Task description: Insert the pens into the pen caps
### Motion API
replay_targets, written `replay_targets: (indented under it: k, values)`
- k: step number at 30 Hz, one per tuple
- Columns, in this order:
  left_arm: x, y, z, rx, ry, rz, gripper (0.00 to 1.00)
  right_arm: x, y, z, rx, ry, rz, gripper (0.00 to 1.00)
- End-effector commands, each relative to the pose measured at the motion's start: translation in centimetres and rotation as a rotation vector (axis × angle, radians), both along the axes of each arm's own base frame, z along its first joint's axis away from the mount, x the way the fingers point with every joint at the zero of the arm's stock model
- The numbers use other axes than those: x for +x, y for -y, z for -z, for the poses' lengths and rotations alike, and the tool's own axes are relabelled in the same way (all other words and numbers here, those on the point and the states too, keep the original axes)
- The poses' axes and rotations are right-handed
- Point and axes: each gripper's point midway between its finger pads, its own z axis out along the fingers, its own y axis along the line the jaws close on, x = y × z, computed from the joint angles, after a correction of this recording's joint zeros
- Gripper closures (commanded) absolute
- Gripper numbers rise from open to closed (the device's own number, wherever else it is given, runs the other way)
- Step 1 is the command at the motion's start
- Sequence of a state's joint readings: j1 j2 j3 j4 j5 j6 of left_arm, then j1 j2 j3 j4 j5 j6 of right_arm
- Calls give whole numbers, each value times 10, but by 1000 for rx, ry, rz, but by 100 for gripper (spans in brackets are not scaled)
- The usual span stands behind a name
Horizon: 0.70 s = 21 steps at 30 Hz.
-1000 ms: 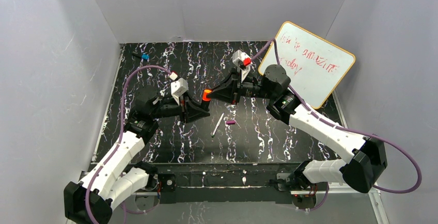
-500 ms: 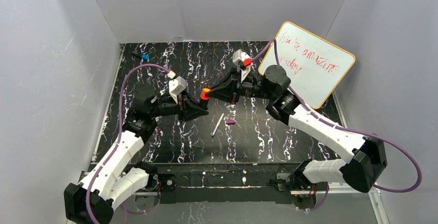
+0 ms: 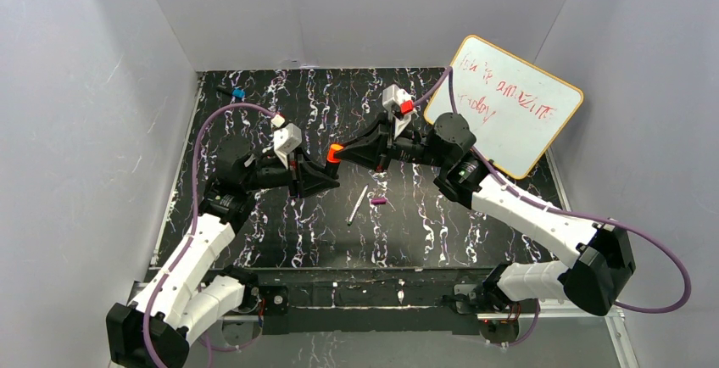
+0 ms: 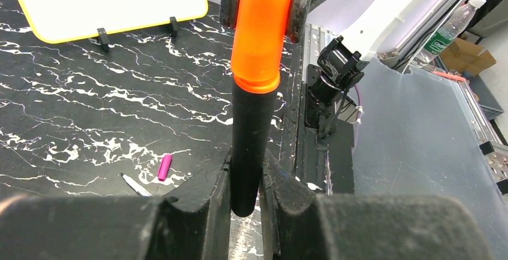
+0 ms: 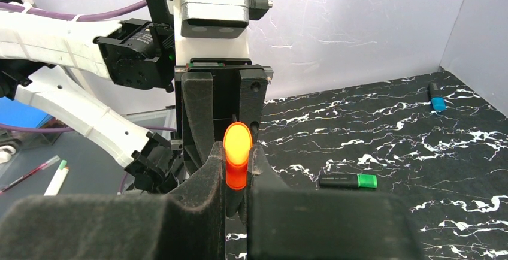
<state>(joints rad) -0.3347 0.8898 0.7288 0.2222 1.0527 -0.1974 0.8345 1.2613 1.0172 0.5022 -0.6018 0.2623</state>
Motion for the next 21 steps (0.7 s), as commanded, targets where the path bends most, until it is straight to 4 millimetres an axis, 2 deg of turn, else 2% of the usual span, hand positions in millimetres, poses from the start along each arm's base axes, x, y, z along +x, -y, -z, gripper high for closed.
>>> replay_targets:
  k: [1, 21]
  values:
    - [19, -10, -88, -122, 290, -124, 100, -63, -1, 109, -313, -264, -254, 99]
    - [11, -14, -96, -112, 320, -105, 100, -83, 15, 141, -465, -312, -333, 99]
